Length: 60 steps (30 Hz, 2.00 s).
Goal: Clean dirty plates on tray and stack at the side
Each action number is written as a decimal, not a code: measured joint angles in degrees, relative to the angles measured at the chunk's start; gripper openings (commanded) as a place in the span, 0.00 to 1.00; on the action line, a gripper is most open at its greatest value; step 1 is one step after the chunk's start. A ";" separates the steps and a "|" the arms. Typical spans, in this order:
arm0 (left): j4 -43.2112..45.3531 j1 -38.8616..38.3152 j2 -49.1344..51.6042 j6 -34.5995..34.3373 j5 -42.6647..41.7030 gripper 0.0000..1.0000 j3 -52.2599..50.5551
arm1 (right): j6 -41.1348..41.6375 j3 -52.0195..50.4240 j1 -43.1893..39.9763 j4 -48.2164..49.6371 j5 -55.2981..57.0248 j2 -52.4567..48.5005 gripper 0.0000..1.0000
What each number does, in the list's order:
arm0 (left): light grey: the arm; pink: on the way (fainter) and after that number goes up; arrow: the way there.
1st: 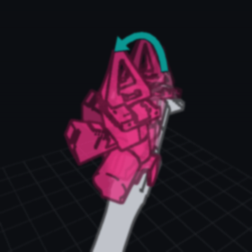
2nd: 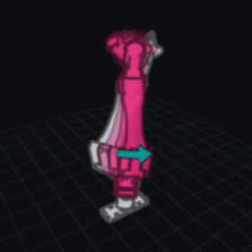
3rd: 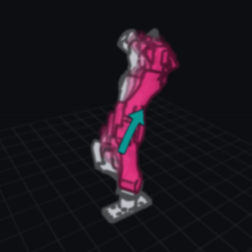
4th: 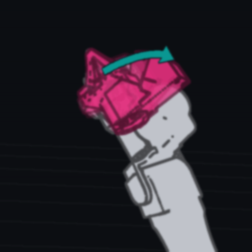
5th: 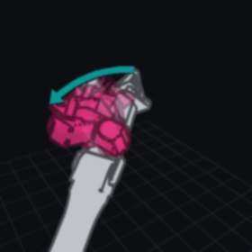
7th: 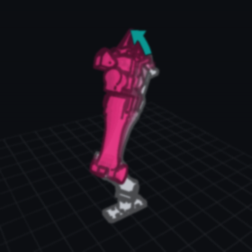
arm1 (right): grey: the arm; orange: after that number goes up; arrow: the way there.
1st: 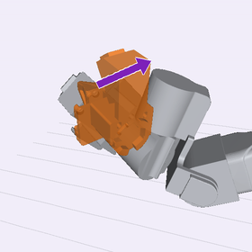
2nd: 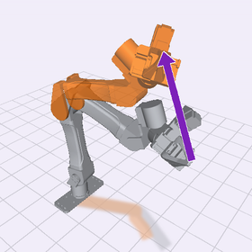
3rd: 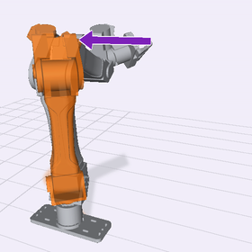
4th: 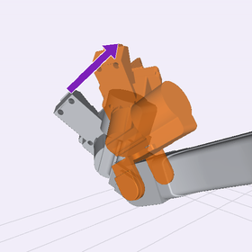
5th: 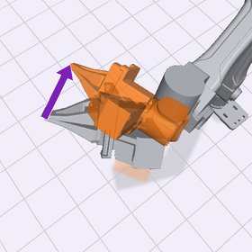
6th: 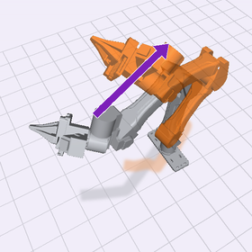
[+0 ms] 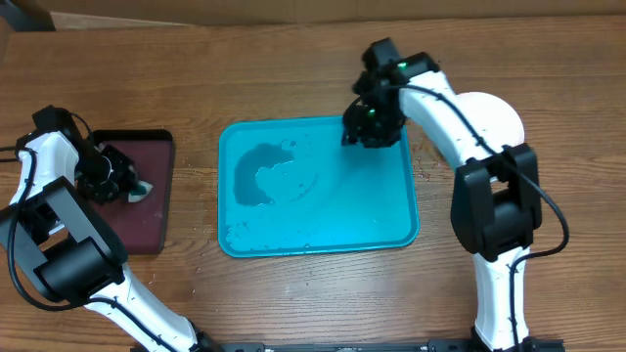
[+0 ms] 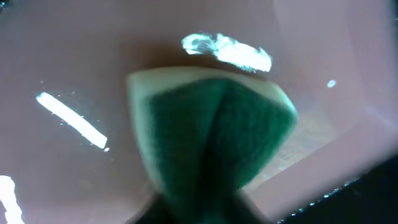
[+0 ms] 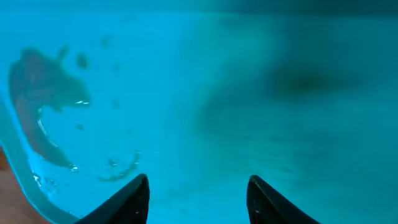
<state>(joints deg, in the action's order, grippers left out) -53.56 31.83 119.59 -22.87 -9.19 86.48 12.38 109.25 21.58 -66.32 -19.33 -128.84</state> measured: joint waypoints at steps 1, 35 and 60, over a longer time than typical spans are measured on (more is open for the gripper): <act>0.22 0.00 -0.02 0.00 -0.26 0.84 0.02 | -0.02 0.00 0.59 0.35 0.00 0.00 0.53; -4.92 0.00 2.49 -0.79 7.52 0.04 2.23 | 0.00 0.00 2.49 1.22 0.02 0.00 0.53; -6.49 -0.26 2.69 -1.14 11.41 0.04 6.54 | -0.02 0.00 2.49 1.09 0.04 0.00 0.52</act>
<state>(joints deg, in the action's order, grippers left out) -60.05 31.57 122.28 -24.01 2.22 93.01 12.36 109.25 24.08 -65.23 -19.29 -128.84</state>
